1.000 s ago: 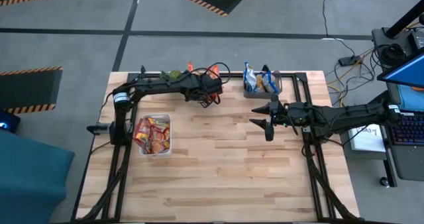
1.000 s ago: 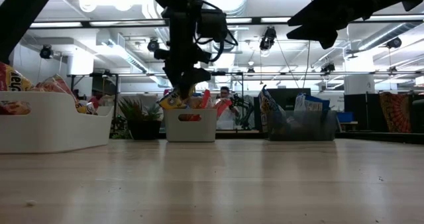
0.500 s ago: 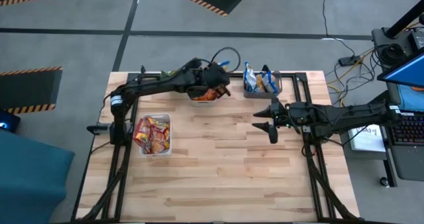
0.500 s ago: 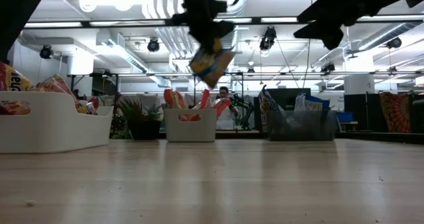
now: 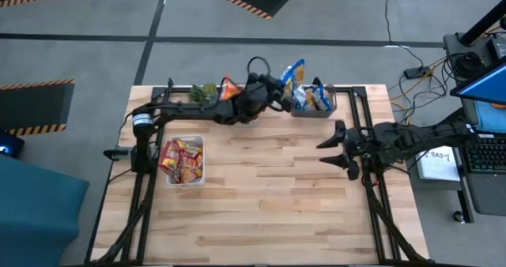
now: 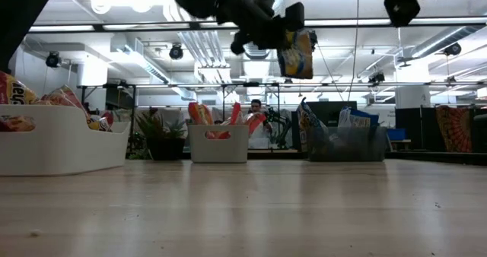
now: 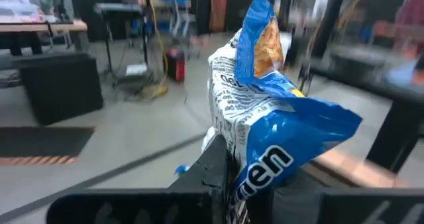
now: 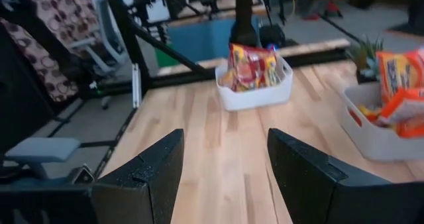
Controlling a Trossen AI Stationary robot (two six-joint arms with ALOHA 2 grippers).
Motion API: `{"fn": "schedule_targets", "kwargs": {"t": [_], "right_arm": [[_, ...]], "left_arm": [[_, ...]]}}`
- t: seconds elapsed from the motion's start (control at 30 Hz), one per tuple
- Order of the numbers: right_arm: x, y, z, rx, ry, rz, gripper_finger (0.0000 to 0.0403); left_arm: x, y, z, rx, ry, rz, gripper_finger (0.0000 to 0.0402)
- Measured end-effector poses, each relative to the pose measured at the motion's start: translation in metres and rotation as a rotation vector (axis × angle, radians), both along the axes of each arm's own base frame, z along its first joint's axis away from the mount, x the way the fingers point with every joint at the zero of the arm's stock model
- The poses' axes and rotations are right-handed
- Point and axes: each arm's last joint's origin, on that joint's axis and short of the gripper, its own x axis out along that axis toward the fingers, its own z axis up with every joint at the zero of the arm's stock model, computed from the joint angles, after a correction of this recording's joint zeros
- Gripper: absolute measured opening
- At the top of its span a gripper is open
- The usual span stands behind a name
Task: Sort Maruchan noodles
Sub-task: Put the blue noodle pack into the black bin
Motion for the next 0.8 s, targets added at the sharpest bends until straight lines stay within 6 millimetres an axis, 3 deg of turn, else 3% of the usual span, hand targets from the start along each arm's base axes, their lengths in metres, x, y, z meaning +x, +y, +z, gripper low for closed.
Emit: {"fn": "schedule_targets", "kwargs": {"t": [0.2,0.33,0.57,0.8], "right_arm": [[-0.009,-0.001,0.010,-0.033,-0.109,0.011,0.0206],[-0.008,0.000,0.014,-0.060,-0.154,0.014,0.0206],[-0.010,-0.001,0.018,-0.109,-0.191,0.016,0.0206],[-0.012,-0.001,0.017,-0.139,-0.185,0.017,0.0206]], "left_arm": [[0.011,0.004,-0.030,-0.016,-0.228,0.008,0.0007],[0.037,0.010,-0.049,-0.034,-0.222,0.012,0.0007],[0.087,0.024,-0.062,-0.046,-0.154,0.045,0.0007],[0.115,0.039,-0.070,-0.074,-0.039,0.227,0.0013]]}}
